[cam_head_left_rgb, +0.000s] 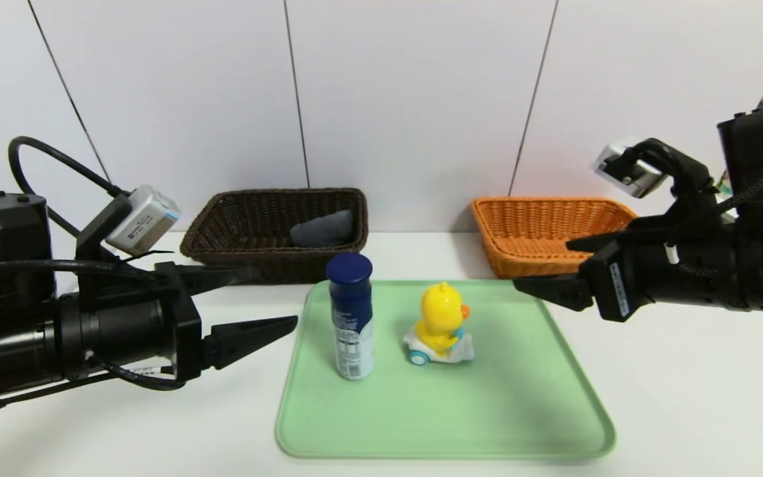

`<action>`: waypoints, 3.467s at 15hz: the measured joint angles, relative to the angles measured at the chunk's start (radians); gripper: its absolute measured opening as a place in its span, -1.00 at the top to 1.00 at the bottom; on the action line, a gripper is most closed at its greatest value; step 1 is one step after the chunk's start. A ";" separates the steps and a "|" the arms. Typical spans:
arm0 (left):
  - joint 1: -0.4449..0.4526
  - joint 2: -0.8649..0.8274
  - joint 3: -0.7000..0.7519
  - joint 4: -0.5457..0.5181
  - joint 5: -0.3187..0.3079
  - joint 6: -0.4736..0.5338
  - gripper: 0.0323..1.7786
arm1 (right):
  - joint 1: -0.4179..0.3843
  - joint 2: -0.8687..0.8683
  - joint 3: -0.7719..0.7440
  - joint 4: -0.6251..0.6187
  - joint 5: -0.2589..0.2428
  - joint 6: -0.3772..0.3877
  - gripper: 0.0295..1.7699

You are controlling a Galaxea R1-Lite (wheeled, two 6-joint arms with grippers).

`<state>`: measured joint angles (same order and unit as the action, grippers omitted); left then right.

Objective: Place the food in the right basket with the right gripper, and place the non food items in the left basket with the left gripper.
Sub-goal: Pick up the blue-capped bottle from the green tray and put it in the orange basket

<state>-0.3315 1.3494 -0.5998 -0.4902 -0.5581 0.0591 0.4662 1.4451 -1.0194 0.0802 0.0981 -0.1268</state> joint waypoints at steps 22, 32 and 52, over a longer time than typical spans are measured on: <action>0.105 -0.111 -0.063 0.184 0.073 -0.057 -0.90 | 0.278 0.273 -0.129 -0.271 0.191 -0.023 -0.92; 0.107 -0.108 -0.066 0.184 0.072 -0.058 -0.90 | 0.314 0.373 -0.179 -0.277 0.193 -0.008 -0.92; 0.107 -0.124 -0.059 0.182 0.073 -0.063 -0.90 | 0.314 0.533 -0.341 -0.194 0.190 -0.004 -0.92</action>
<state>-0.2240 1.2251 -0.6589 -0.3079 -0.4849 -0.0036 0.7802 1.9781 -1.3609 -0.1140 0.2877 -0.1309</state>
